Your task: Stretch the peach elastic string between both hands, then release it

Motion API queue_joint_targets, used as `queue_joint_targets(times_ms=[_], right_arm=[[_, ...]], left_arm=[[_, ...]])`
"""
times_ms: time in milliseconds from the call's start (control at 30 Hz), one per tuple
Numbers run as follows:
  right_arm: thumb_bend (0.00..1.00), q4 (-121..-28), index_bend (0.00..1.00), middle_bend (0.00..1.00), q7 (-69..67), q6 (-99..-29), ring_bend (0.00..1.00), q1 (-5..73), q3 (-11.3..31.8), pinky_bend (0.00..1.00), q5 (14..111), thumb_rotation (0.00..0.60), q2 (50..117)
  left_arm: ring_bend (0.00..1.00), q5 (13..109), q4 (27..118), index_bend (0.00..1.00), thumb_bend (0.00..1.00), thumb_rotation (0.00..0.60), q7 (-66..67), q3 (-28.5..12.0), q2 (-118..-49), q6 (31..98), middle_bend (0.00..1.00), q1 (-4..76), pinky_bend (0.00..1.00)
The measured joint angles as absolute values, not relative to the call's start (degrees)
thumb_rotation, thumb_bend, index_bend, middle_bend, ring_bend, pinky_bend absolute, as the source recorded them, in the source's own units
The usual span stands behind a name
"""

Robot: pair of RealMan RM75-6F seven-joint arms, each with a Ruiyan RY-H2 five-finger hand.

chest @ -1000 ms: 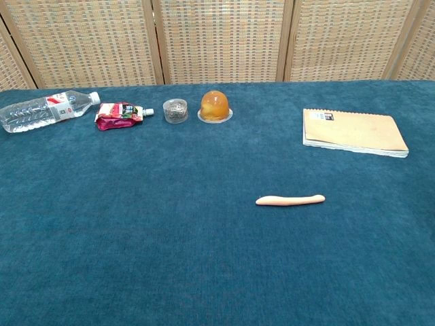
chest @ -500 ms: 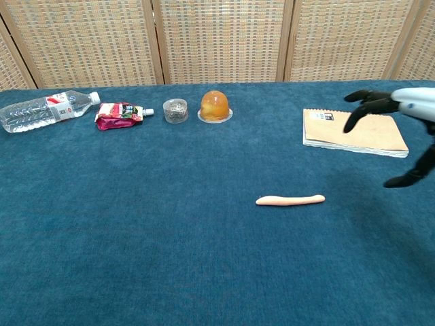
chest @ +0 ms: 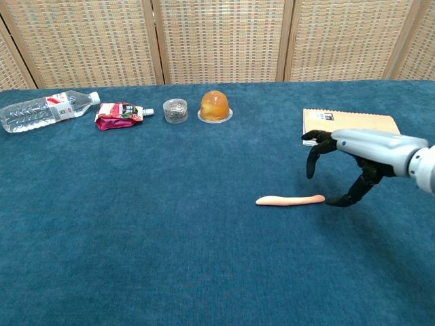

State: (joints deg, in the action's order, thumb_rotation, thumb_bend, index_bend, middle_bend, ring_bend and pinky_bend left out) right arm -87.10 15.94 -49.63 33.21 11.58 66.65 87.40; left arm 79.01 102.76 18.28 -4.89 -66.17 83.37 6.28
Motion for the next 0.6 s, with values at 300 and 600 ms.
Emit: queue_joint_targets(times_ms=[300,600], right_arm=[[0.48,-82.99,0.45,0.01,18.98,-48.57,0.00,36.07,11.24,0.00,63.08,0.600,91.73],[0.49,-80.87,0.46,0.02,19.90,-48.59,0.00,37.37,10.87,0.00,61.28,0.600,93.47]], left_arm=[[0.00,78.44,102.33,0.00,0.00,0.600,18.98,-4.79,-66.67,82.80,0.00,6.74,0.00],[0.00,77.74,102.15,0.00,0.00,0.600,18.67,-4.89,-66.68,82.62,0.00,6.91,0.00]])
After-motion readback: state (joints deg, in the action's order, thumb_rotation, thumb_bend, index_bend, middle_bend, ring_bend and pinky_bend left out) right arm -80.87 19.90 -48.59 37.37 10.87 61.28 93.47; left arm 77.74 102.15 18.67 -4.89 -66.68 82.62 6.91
